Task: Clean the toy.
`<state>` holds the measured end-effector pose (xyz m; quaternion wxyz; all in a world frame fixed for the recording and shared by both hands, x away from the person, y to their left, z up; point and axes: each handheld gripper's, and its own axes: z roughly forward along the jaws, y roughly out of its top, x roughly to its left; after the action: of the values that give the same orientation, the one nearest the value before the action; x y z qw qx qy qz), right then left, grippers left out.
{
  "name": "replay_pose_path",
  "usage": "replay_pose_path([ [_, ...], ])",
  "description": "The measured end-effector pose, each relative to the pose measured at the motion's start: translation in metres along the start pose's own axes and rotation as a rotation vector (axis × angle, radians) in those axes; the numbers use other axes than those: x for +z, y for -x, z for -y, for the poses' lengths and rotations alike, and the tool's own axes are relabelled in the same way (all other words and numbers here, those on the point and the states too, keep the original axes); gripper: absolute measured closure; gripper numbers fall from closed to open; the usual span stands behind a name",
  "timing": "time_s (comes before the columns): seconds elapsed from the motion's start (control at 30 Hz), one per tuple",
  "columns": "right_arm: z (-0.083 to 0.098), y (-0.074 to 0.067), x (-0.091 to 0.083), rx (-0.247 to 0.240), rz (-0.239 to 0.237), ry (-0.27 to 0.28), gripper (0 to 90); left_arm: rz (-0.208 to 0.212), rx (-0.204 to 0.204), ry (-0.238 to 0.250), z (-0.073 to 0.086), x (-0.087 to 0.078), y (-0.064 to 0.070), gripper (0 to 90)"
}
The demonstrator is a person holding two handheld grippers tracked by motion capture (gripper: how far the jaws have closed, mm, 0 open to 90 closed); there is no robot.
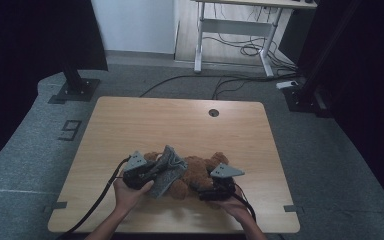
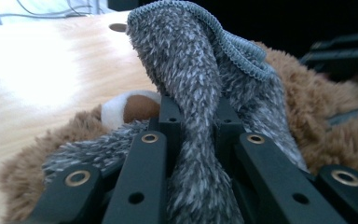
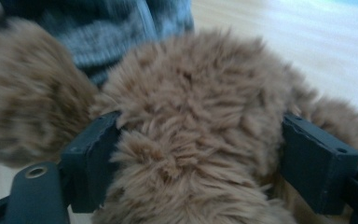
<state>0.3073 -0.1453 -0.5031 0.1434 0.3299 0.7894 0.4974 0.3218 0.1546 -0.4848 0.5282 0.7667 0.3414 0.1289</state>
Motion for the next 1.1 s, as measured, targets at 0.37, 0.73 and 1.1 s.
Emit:
replay_pose_path([
  [0.37, 0.03, -0.032, -0.001, -0.121, 0.125, -0.054, 34.4, 0.059, -0.003, -0.031, 0.023, -0.024, 0.013, 78.3],
  [0.73, 0.024, -0.009, 0.027, -0.15, 0.262, -0.018, 38.8, 0.014, -0.035, -0.09, 0.014, 0.025, -0.011, 78.3],
  [1.1, 0.022, 0.019, 0.031, -0.101, 0.192, 0.069, 35.9, 0.082, -0.057, 0.009, -0.033, 0.045, 0.001, 77.4],
])
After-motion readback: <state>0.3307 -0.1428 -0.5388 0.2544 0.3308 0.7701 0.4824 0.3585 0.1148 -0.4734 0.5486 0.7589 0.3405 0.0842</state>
